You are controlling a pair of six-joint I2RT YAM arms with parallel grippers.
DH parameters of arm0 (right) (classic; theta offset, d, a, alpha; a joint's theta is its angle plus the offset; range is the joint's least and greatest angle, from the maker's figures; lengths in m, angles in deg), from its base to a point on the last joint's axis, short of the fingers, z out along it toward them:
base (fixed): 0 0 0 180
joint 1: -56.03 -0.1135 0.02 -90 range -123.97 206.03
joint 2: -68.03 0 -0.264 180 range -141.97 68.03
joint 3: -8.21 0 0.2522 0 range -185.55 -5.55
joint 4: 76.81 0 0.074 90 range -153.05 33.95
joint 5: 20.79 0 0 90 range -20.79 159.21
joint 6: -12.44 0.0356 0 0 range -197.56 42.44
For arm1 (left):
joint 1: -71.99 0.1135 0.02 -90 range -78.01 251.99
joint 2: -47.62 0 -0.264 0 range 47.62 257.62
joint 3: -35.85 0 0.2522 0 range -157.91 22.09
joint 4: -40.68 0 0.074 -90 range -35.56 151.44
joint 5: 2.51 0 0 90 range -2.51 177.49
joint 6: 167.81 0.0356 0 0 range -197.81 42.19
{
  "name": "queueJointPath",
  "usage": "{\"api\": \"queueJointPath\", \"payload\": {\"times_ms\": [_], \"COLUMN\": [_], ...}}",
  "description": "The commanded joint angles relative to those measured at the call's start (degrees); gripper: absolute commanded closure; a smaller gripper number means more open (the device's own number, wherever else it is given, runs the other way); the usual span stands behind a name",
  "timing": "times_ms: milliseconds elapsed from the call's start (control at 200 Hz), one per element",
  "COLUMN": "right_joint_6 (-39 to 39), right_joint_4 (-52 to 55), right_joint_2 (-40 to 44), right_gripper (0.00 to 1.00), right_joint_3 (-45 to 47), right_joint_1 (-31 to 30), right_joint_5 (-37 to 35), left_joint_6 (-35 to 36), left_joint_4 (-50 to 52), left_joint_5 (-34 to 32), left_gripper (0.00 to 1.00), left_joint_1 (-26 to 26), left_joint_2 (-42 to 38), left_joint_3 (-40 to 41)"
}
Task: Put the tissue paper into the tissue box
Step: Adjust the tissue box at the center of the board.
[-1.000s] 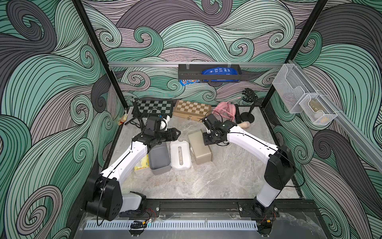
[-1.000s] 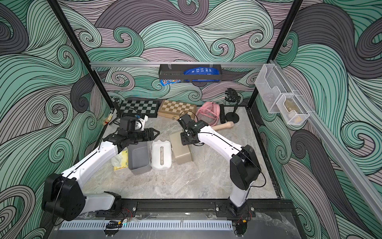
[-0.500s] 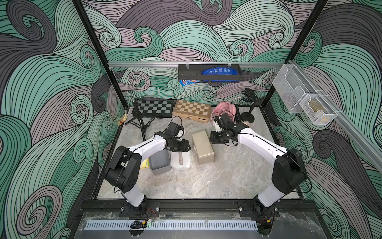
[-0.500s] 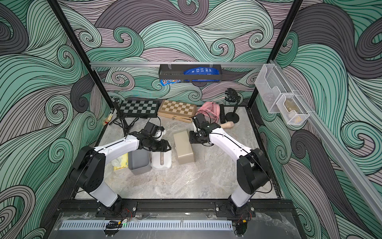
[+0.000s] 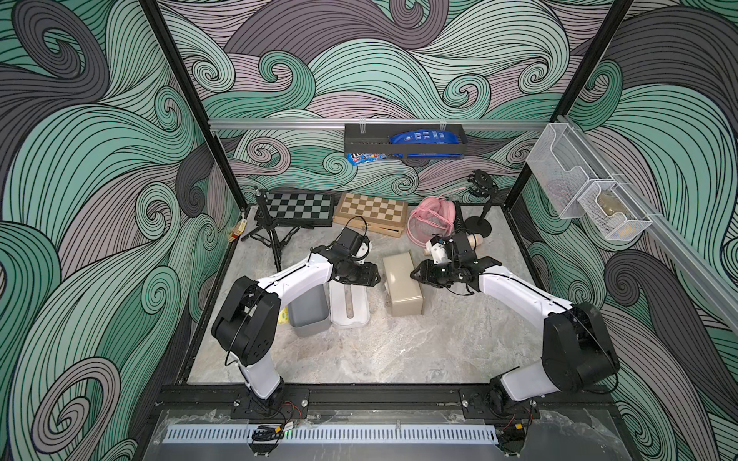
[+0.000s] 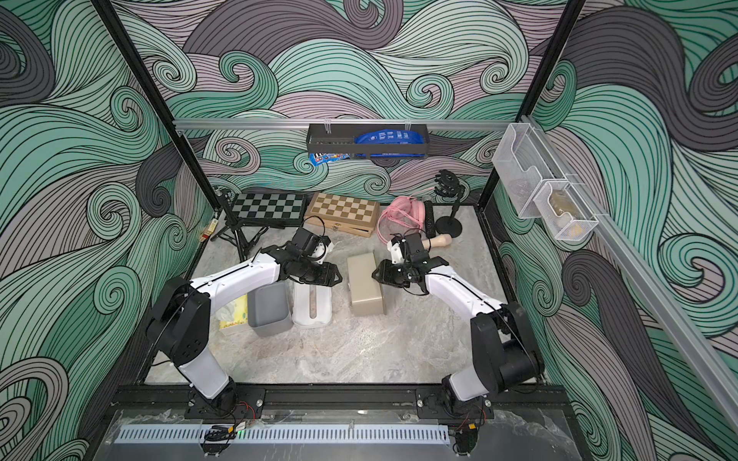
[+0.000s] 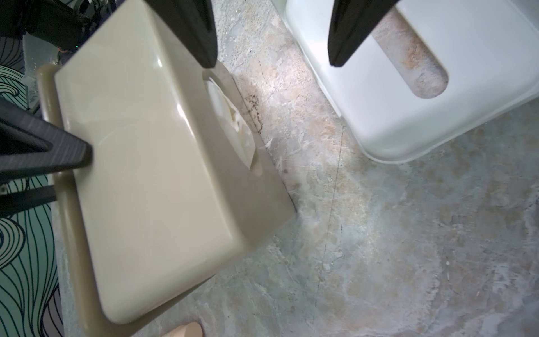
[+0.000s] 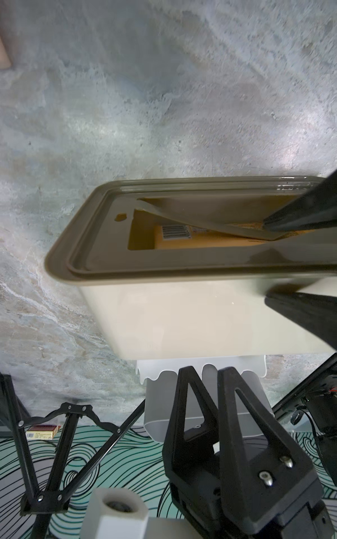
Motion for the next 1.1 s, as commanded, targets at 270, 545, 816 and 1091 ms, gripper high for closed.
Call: {"api": "queueJointPath", "payload": {"times_ms": [270, 545, 816, 1091], "right_joint_6": [16.3, 24.11, 5.55, -4.21], "right_joint_4": [-28.93, -39.68, -4.48, 19.03], "right_joint_2": [4.67, 6.62, 10.77, 5.59], "right_gripper": [0.62, 0.62, 0.38, 0.39], "right_joint_3": [18.61, 22.35, 5.59, -6.36], "right_joint_1": [9.47, 11.96, 11.86, 6.8], "right_joint_5": [19.78, 23.26, 9.56, -20.35], "left_joint_6": [0.83, 0.29, -0.05, -0.2], "left_joint_4": [3.51, 2.17, 0.11, -0.65], "left_joint_5": [-1.75, -0.78, 0.01, 0.01], "left_gripper": [0.36, 0.36, 0.36, 0.38], "left_joint_1": [-0.29, -0.53, -1.19, -2.99], "left_joint_2": [0.23, 0.68, 4.07, 7.98], "left_joint_3": [-4.16, -3.27, -4.81, -7.33]}}
